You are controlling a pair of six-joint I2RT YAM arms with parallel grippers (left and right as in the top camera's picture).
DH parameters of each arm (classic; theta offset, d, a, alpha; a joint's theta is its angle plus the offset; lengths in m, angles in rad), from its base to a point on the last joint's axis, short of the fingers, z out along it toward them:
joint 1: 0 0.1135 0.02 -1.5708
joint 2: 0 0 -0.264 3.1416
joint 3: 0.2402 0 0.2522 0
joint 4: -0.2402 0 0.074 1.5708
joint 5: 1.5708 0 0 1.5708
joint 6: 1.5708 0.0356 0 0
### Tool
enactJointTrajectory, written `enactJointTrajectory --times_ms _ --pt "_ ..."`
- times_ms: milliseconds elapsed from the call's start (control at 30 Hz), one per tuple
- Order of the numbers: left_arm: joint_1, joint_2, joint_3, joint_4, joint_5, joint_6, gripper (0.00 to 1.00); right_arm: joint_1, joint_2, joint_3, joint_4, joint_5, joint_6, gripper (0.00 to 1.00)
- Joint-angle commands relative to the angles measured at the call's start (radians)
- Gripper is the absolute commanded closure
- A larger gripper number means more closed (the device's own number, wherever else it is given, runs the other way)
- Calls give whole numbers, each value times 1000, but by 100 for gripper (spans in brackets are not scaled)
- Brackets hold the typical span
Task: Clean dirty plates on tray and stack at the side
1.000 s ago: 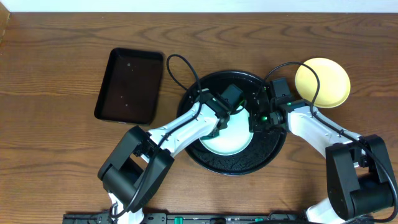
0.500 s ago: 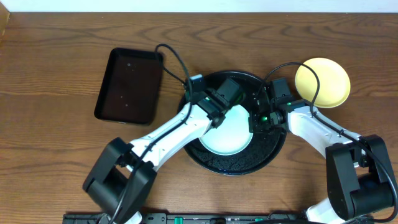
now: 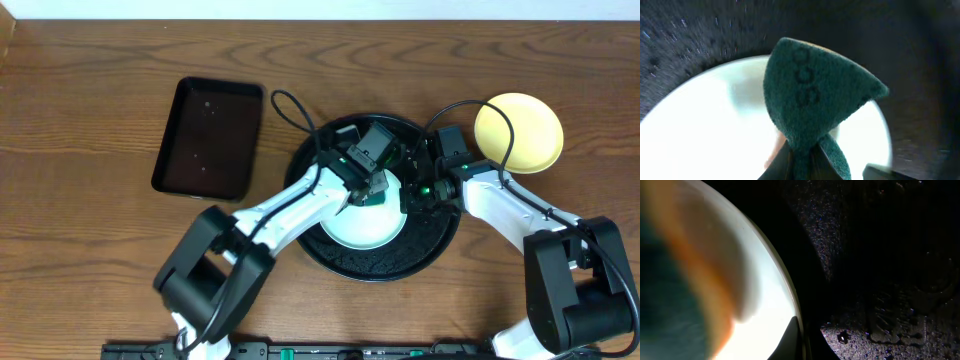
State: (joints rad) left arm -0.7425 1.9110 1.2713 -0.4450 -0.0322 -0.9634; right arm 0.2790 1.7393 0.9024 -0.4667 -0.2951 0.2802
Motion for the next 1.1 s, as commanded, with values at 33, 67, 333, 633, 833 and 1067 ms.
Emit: enactJointTrajectory --times_ms 33,67,333,633,833,1067 --pt "1 45 -12 -26 -9 26 93 3 13 0 -9 82 -8 99" --pt "1 46 -12 -46 -49 28 93 3 14 0 -9 82 -8 99" --pt "3 42 -11 -227 -358 28 93 3 14 0 -12 82 -8 99" --pt "8 -49 -10 -295 -550 27 93 3 14 0 -13 82 -8 99" --pt "11 -210 -10 -295 -597 27 93 3 13 0 -13 85 -8 99" --pt "76 -313 -11 -330 -575 28 92 3 -8 9 -36 80 -8 99"
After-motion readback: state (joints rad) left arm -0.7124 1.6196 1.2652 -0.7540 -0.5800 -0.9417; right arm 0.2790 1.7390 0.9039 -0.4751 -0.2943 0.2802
